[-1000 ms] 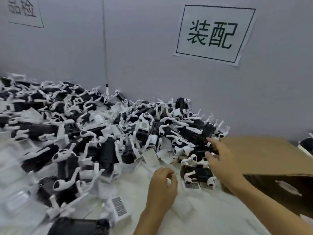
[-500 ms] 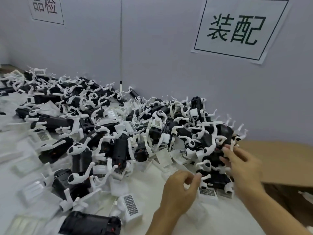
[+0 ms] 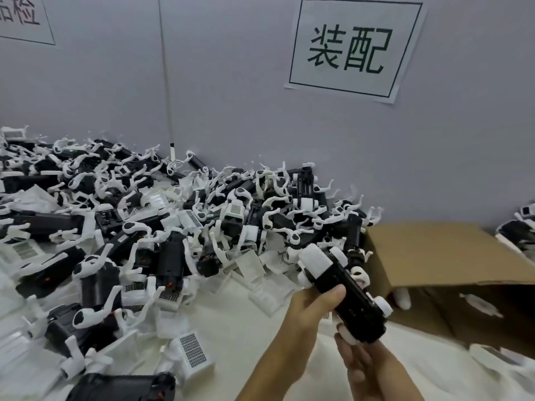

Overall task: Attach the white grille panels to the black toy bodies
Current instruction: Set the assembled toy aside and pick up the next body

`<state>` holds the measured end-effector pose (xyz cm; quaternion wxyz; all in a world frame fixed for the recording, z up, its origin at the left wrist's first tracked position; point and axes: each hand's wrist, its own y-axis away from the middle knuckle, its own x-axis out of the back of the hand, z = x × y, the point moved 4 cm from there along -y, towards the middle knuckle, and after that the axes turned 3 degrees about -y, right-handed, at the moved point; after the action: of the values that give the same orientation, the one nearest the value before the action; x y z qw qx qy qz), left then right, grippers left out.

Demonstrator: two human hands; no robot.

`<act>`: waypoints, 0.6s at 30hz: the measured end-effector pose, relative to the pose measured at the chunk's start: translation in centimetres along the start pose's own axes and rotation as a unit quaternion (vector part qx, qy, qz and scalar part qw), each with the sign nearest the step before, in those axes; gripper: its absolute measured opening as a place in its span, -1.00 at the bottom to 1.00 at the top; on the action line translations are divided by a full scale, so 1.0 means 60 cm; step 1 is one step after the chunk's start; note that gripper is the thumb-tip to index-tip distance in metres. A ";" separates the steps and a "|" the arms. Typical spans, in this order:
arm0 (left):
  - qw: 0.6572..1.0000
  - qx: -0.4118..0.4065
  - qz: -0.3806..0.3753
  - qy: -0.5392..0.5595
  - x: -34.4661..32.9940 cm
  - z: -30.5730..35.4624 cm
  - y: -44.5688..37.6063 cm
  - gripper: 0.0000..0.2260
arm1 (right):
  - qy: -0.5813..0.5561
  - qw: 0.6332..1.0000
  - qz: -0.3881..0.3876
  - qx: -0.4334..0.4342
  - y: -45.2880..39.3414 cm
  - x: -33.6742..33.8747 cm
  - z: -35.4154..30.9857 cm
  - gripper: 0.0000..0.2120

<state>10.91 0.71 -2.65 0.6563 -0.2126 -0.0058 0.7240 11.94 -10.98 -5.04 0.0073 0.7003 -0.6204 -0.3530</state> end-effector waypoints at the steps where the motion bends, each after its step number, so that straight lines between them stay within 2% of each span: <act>1: 1.000 0.004 0.007 0.009 -0.002 -0.004 -0.001 -0.68 | 0.022 1.000 0.015 0.003 -0.002 0.013 0.001 -0.75; 3: 0.998 0.020 0.046 0.028 0.000 -0.011 -0.003 -0.66 | 0.071 0.994 0.038 0.076 0.001 0.036 -0.005 -0.79; 4: 0.996 0.035 0.076 0.031 0.004 -0.014 -0.003 -0.63 | 0.094 0.983 0.060 0.142 0.003 0.048 -0.011 -0.88; 5: 0.993 0.051 0.104 0.026 0.010 -0.018 -0.005 -0.60 | 0.118 0.965 0.074 0.223 0.004 0.056 -0.017 -0.89; 7: 0.989 0.073 0.126 0.018 0.014 -0.025 -0.003 -0.54 | 0.186 0.912 0.065 0.361 0.008 0.066 -0.022 -0.70; 8: 0.989 0.079 0.121 0.016 0.013 -0.028 -0.002 -0.53 | 0.223 0.891 0.037 0.393 0.013 0.062 -0.021 -0.64; 10: 0.992 0.082 0.098 -0.005 0.006 -0.030 -0.001 -0.59 | 0.299 0.859 -0.023 0.416 0.017 0.047 -0.012 -0.38; 12: 0.994 0.085 0.069 -0.029 -0.005 -0.034 0.000 -0.66 | 0.342 0.824 -0.037 0.451 0.015 0.045 -0.006 -0.25; 14: 0.995 0.083 0.042 -0.041 -0.013 -0.035 0.002 -0.69 | 0.345 0.810 -0.035 0.473 0.015 0.048 -0.005 -0.25; 18: 0.995 0.072 0.041 -0.050 -0.017 -0.035 0.005 -0.68 | 0.351 0.808 -0.030 0.472 0.011 0.056 -0.007 -0.30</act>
<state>11.36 -0.87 -4.36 0.6386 -0.1283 0.0215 0.7584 11.54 -14.24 -6.06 -0.1173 0.7123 -0.6442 0.2529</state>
